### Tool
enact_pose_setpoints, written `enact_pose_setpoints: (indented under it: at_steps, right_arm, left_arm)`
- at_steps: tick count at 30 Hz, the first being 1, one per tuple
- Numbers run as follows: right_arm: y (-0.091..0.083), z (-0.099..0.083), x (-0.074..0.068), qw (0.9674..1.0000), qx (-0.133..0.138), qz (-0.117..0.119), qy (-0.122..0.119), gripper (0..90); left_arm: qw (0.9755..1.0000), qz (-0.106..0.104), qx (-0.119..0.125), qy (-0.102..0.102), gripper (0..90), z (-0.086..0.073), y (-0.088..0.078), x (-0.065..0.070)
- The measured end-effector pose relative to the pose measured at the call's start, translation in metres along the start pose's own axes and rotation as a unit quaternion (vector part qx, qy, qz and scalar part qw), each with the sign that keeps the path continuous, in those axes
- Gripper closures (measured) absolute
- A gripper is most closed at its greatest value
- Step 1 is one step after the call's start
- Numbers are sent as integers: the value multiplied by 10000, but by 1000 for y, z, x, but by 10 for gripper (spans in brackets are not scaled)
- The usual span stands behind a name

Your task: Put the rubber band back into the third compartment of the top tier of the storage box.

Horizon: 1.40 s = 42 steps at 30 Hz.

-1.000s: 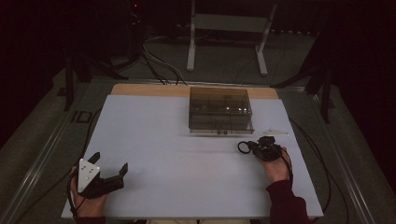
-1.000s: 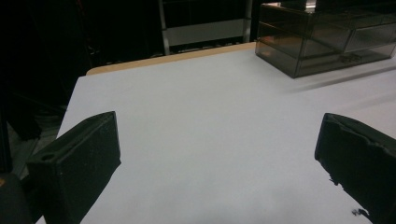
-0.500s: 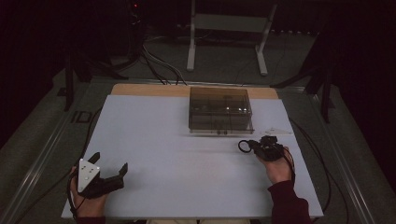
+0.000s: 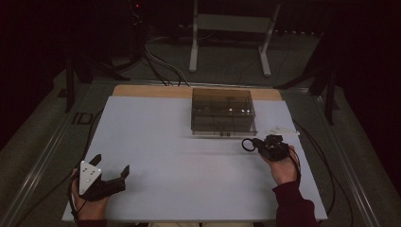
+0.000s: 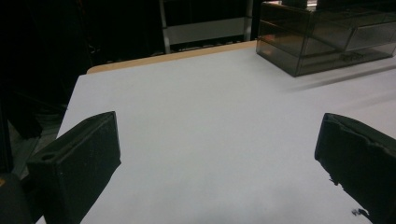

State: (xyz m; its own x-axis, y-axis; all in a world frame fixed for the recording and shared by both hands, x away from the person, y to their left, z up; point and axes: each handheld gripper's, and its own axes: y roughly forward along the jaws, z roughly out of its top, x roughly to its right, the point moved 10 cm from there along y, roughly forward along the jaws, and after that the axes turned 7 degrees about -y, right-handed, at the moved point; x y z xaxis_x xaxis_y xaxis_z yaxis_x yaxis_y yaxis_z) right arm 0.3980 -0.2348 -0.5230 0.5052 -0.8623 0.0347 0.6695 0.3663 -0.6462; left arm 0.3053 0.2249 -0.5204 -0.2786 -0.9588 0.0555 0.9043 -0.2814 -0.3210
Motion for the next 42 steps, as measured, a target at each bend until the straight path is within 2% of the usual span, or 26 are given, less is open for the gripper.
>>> enact_pose_setpoints:
  at_steps: [24, 42]
  right_arm:
    - [-14, 30, 4, 9997, 247, -46, -51, 879]
    - [-13, 51, 10, 9993, 352, -138, -46, 879]
  left_arm:
    - [10000, 9, -18, 18, 11, 0, 0, 0]
    - [10000, 11, -19, 20, 11, -1, 0, 0]
